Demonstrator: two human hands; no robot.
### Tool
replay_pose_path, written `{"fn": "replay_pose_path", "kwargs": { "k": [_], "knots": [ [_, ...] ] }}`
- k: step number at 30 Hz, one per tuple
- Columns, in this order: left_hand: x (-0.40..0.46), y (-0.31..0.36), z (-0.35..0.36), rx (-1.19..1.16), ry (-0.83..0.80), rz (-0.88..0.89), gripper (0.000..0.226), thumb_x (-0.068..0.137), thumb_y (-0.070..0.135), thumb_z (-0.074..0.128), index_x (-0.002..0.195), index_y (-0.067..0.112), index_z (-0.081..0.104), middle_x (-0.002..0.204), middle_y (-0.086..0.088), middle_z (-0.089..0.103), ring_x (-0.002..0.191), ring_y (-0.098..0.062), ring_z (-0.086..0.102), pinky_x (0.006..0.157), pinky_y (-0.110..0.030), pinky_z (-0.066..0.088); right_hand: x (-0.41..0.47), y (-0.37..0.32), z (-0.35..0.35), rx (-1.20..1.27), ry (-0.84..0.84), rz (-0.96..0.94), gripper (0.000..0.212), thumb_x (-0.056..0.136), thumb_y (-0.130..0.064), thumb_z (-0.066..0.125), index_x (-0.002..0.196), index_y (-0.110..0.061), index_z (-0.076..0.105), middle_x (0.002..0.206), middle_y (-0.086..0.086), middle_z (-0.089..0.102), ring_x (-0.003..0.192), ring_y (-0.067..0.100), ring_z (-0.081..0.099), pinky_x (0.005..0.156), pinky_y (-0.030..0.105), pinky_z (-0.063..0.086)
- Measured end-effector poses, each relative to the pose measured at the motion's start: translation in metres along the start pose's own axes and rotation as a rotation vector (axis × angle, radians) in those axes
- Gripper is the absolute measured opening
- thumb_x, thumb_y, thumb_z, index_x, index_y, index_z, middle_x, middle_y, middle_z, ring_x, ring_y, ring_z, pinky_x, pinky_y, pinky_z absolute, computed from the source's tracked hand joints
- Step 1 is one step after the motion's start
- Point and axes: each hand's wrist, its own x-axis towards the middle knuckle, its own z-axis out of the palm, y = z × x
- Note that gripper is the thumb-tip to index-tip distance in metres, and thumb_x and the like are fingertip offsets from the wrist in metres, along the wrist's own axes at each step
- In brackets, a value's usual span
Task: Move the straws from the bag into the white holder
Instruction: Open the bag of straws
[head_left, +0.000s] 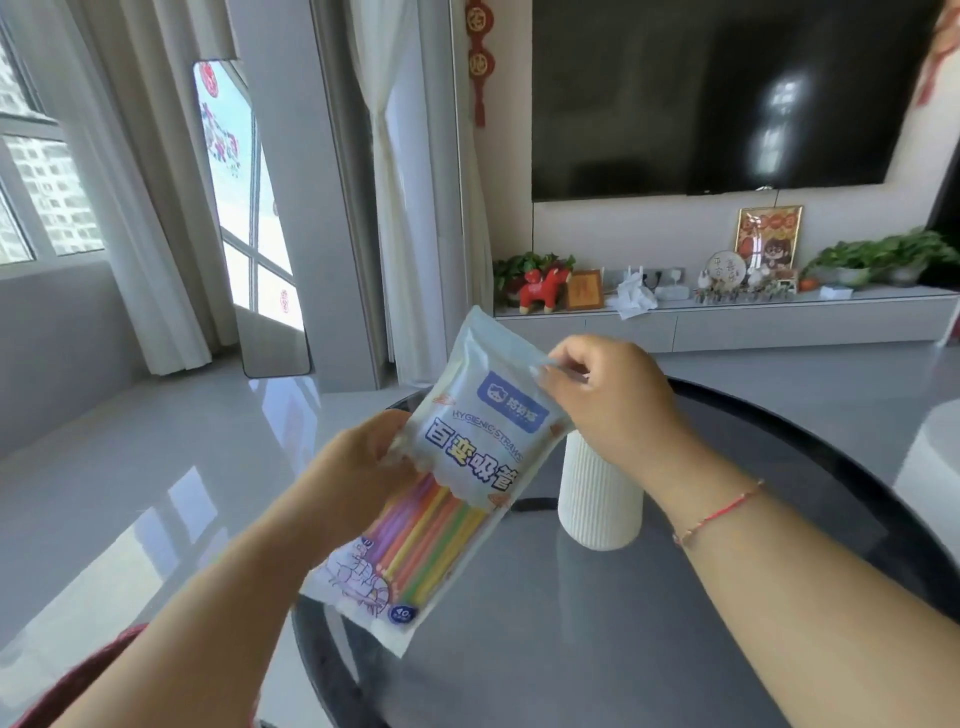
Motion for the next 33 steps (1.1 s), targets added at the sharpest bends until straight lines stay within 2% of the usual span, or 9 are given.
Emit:
{"fn": "replay_pose_path", "kwargs": {
  "k": [2, 3, 7, 12, 15, 18, 22, 27, 33],
  "knots": [
    [-0.018, 0.015, 0.009, 0.226, 0.347, 0.038, 0.011, 0.088, 0.028, 0.064, 0.096, 0.023, 0.058, 0.094, 0.006, 0.062, 0.082, -0.019, 0.059, 0.063, -0.030, 0.045, -0.022, -0.004, 0.002, -0.007, 0.131, -0.031, 0.020, 0.087, -0.023, 0.062, 0.070, -0.012, 0.059, 0.066, -0.001, 0.063, 0.062, 0.014, 0.055, 0.053, 0.021, 0.038],
    [-0.030, 0.024, 0.018, 0.212, 0.459, 0.070, 0.012, 0.088, 0.032, 0.063, 0.088, 0.021, 0.058, 0.084, 0.006, 0.061, 0.078, -0.018, 0.058, 0.059, -0.030, 0.043, -0.034, -0.008, 0.005, -0.002, 0.179, -0.048, 0.020, 0.087, -0.021, 0.062, 0.070, -0.013, 0.058, 0.066, -0.002, 0.063, 0.061, 0.013, 0.054, 0.054, 0.020, 0.038],
    [-0.069, 0.067, 0.049, -0.237, 0.198, 0.083, 0.038, 0.084, 0.046, 0.059, 0.068, 0.012, 0.062, 0.061, -0.002, 0.066, 0.057, -0.016, 0.062, 0.063, -0.045, 0.054, -0.079, -0.024, 0.018, 0.158, 0.223, -0.057, 0.015, 0.087, -0.029, 0.059, 0.077, -0.018, 0.060, 0.072, -0.005, 0.069, 0.066, 0.012, 0.059, 0.057, 0.027, 0.046],
    [-0.084, 0.074, 0.059, -0.183, 0.258, 0.101, 0.039, 0.086, 0.047, 0.056, 0.062, 0.016, 0.058, 0.058, 0.003, 0.068, 0.061, -0.016, 0.066, 0.068, -0.049, 0.056, -0.111, -0.032, 0.020, 0.159, 0.312, -0.145, 0.014, 0.089, -0.030, 0.056, 0.077, -0.023, 0.058, 0.062, -0.006, 0.066, 0.053, 0.004, 0.052, 0.046, 0.015, 0.039],
    [-0.094, 0.075, 0.059, -0.117, 0.297, 0.135, 0.041, 0.085, 0.050, 0.052, 0.060, 0.018, 0.055, 0.058, 0.003, 0.065, 0.060, -0.018, 0.064, 0.066, -0.048, 0.055, -0.121, -0.032, 0.017, 0.104, 0.288, -0.202, 0.015, 0.089, -0.026, 0.053, 0.082, -0.019, 0.064, 0.071, -0.009, 0.068, 0.063, 0.008, 0.062, 0.052, 0.022, 0.046],
    [-0.092, 0.069, 0.061, -0.123, 0.284, 0.156, 0.030, 0.090, 0.031, 0.050, 0.064, 0.016, 0.050, 0.057, -0.002, 0.061, 0.058, -0.025, 0.061, 0.061, -0.051, 0.054, -0.129, -0.035, 0.015, 0.233, 0.229, -0.145, 0.011, 0.085, -0.017, 0.061, 0.089, -0.024, 0.068, 0.085, -0.015, 0.071, 0.079, 0.003, 0.066, 0.066, 0.020, 0.052],
    [-0.090, 0.064, 0.064, -0.317, 0.170, 0.120, 0.030, 0.096, 0.011, 0.050, 0.068, 0.002, 0.048, 0.052, -0.001, 0.057, 0.050, -0.017, 0.053, 0.051, -0.037, 0.051, -0.135, -0.035, 0.010, 0.503, 0.128, 0.094, 0.010, 0.083, -0.021, 0.069, 0.090, -0.028, 0.070, 0.083, -0.013, 0.073, 0.083, 0.009, 0.070, 0.073, 0.035, 0.058],
    [-0.096, 0.061, 0.071, -0.458, 0.117, 0.175, 0.029, 0.099, 0.011, 0.047, 0.076, -0.006, 0.053, 0.052, -0.003, 0.056, 0.050, -0.017, 0.052, 0.049, -0.027, 0.046, -0.135, -0.036, 0.004, 0.542, 0.115, 0.114, 0.006, 0.083, -0.030, 0.069, 0.085, -0.026, 0.073, 0.071, -0.006, 0.073, 0.067, 0.015, 0.070, 0.066, 0.036, 0.058],
    [-0.097, 0.067, 0.072, -0.423, 0.103, 0.215, 0.030, 0.100, 0.015, 0.044, 0.076, 0.001, 0.055, 0.052, 0.000, 0.056, 0.048, -0.014, 0.053, 0.048, -0.024, 0.047, -0.128, -0.033, -0.004, 0.610, 0.041, 0.152, 0.027, 0.089, -0.028, 0.062, 0.066, -0.015, 0.068, 0.056, 0.002, 0.065, 0.057, 0.019, 0.058, 0.061, 0.038, 0.051]
  ]
}}
